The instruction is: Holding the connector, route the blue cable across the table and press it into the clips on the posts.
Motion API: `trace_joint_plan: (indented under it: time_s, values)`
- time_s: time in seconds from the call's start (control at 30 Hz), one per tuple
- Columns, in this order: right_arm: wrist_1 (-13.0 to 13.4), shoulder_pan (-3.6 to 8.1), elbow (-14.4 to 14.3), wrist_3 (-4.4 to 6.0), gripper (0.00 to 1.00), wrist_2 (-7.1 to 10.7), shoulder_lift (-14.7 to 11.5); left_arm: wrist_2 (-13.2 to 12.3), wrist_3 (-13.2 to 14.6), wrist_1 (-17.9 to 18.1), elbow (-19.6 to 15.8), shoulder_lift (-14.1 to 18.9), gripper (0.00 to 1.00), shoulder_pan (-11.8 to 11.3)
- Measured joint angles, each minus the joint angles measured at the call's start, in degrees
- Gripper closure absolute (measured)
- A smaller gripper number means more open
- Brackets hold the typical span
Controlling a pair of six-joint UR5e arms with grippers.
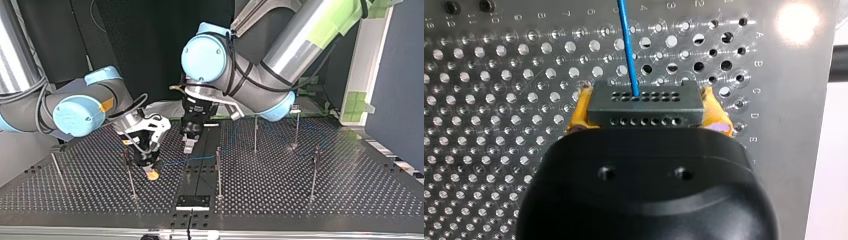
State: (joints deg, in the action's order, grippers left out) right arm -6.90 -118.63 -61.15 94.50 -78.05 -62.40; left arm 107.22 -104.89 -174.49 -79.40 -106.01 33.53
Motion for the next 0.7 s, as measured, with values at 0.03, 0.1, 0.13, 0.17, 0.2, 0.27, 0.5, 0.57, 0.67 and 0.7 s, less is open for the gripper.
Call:
trace_joint_plan:
  time_s: [0.03, 0.1, 0.13, 0.17, 0.2, 0.27, 0.5, 0.57, 0.67, 0.7]
  values:
    - [-0.01, 0.00, 0.01, 0.00, 1.00, 0.00, 0.00, 0.09, 0.09, 0.22, 0.44, -0.35, 0.00, -0.10]
    - [-0.02, 0.00, 0.00, 0.00, 1.00, 0.02, -0.01, 0.20, 0.36, 0.14, 1.15, -0.99, 0.00, -0.12]
    - [-0.04, 0.01, 0.01, 0.00, 1.00, 0.04, -0.01, 0.28, 0.54, -0.01, 1.67, -1.49, 0.00, -0.10]
    - [-0.06, 0.01, 0.00, 0.00, 1.00, 0.05, -0.01, 0.37, 0.65, -0.08, 2.08, -1.87, 0.00, -0.10]
    - [-0.07, 0.01, 0.00, 0.00, 1.00, 0.06, -0.01, 0.50, 0.74, -0.11, 2.48, -2.27, 0.00, -0.13]
    - [-0.10, 0.01, 0.00, 0.00, 1.00, 0.08, 0.01, 0.97, 0.98, 0.10, 3.38, -3.17, 0.00, -0.32]
    - [-0.09, 0.02, 0.01, 0.00, 1.00, 0.15, -0.02, 2.29, 1.50, 1.33, 6.25, -5.60, 0.00, -2.25]
    - [-0.06, 0.01, 0.01, 0.00, 1.00, 0.16, -0.01, 1.92, 1.61, 1.36, 6.57, -5.93, 0.00, -2.87]
    - [-0.04, 0.02, 0.00, 0.00, 1.00, 0.17, -0.02, 1.76, 1.93, 1.29, 6.76, -6.83, 0.00, -3.24]
    - [-0.04, 0.01, 0.00, 0.00, 1.00, 0.17, -0.02, 1.73, 2.01, 1.31, 6.79, -7.21, 0.00, -3.31]
